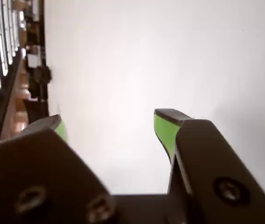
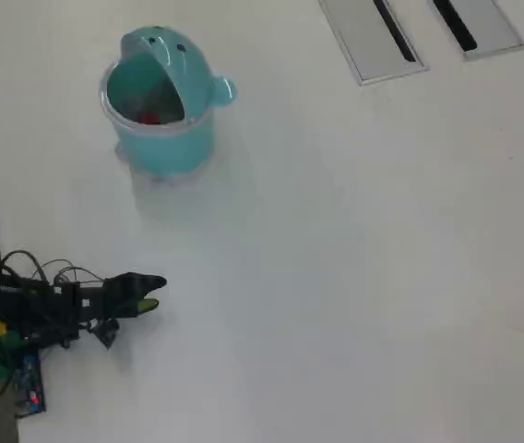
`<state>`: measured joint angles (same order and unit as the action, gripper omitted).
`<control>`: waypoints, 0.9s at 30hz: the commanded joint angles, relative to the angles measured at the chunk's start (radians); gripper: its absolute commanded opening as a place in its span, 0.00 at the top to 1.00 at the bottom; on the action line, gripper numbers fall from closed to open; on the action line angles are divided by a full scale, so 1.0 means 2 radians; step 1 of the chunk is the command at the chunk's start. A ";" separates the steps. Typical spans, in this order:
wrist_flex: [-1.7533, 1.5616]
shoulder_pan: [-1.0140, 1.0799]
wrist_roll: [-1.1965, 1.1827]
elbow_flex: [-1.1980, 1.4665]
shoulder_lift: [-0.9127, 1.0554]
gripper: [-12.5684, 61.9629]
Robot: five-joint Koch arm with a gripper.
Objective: Grasp RGB lego blocks and put them in the bin one by one.
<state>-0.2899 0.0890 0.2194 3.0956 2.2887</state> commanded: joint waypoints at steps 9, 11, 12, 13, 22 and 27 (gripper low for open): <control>0.031 -0.003 -0.070 0.038 0.032 0.37; 0.031 -0.003 -0.071 0.038 0.032 0.36; 0.031 -0.003 -0.070 0.038 0.032 0.36; 0.031 -0.003 -0.070 0.038 0.032 0.37; 0.033 -0.008 -0.074 0.038 0.031 0.37; 0.033 -0.009 -0.078 0.038 0.032 0.37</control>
<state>-0.2209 0.0706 0.1028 3.0956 2.2887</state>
